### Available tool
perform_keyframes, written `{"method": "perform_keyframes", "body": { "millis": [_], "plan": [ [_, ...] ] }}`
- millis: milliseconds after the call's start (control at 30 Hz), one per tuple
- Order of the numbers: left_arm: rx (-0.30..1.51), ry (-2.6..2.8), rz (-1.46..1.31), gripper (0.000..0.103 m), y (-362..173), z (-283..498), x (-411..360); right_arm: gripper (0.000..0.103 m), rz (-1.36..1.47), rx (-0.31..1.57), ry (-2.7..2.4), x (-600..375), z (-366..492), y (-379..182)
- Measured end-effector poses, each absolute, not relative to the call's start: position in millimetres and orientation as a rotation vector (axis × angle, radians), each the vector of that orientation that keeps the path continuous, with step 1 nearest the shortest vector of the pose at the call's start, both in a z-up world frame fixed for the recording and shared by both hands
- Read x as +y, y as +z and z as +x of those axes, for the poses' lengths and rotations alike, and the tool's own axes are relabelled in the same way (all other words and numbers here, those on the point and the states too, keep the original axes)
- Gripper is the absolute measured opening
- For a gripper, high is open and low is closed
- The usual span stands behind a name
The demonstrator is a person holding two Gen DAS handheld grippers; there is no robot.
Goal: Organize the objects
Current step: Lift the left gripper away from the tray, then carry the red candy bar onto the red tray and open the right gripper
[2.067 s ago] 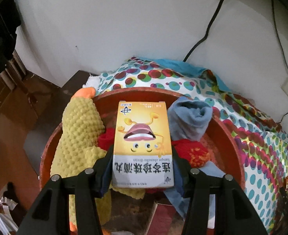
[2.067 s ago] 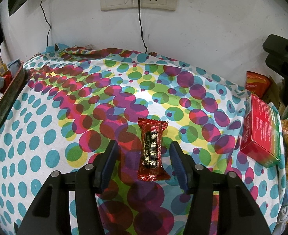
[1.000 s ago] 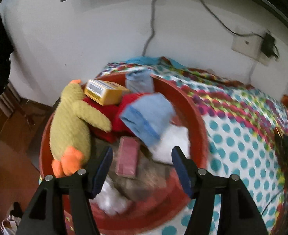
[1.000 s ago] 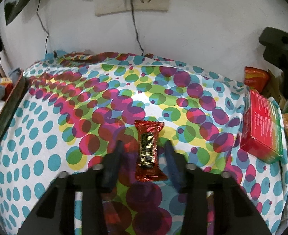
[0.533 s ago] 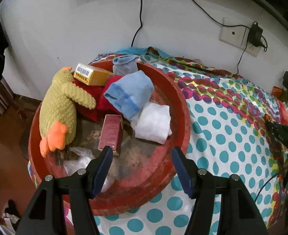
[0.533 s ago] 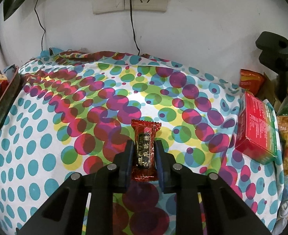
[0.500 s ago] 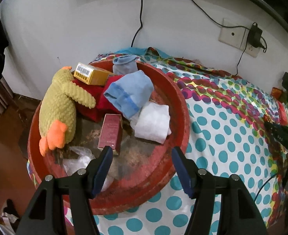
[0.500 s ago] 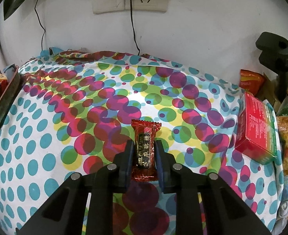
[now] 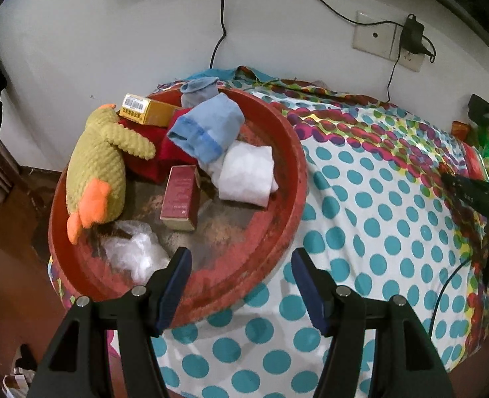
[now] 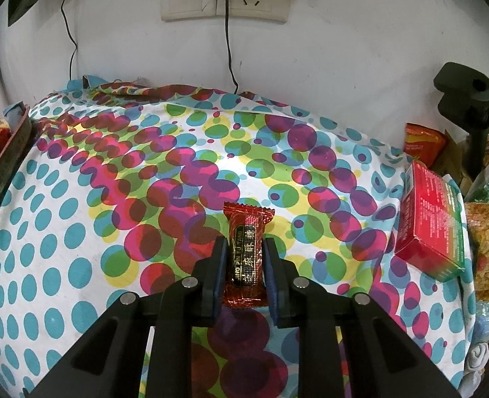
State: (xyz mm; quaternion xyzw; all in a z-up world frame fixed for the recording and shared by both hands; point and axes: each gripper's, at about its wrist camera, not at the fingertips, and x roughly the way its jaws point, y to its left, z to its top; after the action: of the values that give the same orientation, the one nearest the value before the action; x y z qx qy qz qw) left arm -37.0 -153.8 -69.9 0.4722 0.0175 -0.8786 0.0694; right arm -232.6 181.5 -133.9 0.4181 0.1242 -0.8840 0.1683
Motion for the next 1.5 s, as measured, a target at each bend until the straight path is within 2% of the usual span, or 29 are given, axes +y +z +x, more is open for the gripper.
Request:
{"method": "perform_keyframes", "body": {
  "millis": [300, 633, 1133, 1500],
  "plan": [
    [0.087, -2.630, 1.411, 0.064, -72.0, -11.6, -170.6, 0.020, 1.195, 0.410, -2.507, 168.1, -222.0, -129.6],
    [0.126, -2.644, 1.374, 0.064, -67.8, 0.5, -187.3, 0.020, 1.123, 0.402, -2.472, 142.7, -195.0, -97.3],
    [0.111, -2.657, 1.333, 0.064, -66.5, 21.9, -203.8, 0.021, 0.984, 0.378, -2.241, 10.8, -133.7, -47.1],
    [0.163, -2.614, 1.271, 0.064, -57.7, 36.8, -236.8, 0.021, 0.940, 0.422, -2.069, -87.8, -105.8, -36.7]
  ]
}}
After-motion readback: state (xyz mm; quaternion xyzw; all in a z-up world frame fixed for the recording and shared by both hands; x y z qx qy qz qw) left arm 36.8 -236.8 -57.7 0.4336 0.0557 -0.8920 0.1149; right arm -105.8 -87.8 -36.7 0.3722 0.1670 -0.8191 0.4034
